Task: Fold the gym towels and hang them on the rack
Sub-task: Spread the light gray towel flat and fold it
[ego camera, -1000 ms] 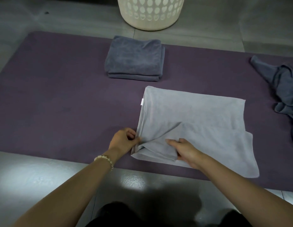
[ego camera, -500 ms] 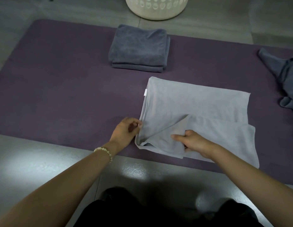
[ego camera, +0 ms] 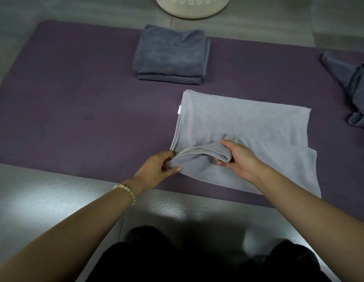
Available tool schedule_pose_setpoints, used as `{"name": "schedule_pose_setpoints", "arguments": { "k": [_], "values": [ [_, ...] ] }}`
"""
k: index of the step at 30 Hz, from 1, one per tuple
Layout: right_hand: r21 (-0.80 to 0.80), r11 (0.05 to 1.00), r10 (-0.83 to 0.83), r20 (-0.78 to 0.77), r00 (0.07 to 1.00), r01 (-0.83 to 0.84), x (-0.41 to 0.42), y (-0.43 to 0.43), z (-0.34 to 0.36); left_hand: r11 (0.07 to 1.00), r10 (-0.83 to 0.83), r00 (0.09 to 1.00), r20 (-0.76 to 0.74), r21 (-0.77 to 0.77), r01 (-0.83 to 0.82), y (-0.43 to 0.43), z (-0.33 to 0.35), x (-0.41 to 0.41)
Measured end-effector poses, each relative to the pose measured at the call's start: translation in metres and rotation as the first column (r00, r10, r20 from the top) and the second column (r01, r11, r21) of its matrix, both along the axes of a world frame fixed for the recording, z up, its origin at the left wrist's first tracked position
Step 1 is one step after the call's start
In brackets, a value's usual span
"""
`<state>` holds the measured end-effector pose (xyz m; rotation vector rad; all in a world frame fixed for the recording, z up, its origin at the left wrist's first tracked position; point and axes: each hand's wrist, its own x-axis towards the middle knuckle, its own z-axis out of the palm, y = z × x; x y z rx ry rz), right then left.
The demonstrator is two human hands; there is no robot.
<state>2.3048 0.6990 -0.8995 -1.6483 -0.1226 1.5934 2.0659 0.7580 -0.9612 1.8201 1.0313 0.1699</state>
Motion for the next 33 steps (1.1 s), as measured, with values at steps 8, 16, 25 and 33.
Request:
{"name": "schedule_pose_setpoints", "arguments": {
  "k": [8, 16, 25, 33],
  "values": [
    [0.129, 0.979, 0.164, -0.017, 0.986, -0.160, -0.008, 0.024, 0.000, 0.996, 0.055, 0.954, -0.295, 0.081, -0.032, 0.012, -0.002, -0.014],
    [0.010, 0.940, 0.231, 0.716, 0.659, -0.340, 0.060, -0.011, -0.024, 0.951, 0.228, 0.928, -0.293, -0.135, -0.277, 0.022, 0.012, 0.024],
    [-0.586, 0.704, 0.676, 0.726, 0.126, -0.401, 0.186, -0.073, -0.034, 0.805, 0.534, 0.835, -0.134, -0.219, -0.551, 0.035, 0.014, 0.084],
    [0.027, 0.993, 0.067, 0.671, 0.738, -0.115, 0.214, -0.083, -0.010, 0.783, 0.618, 0.778, 0.111, -0.009, -0.621, 0.036, 0.006, 0.077]
  ]
}}
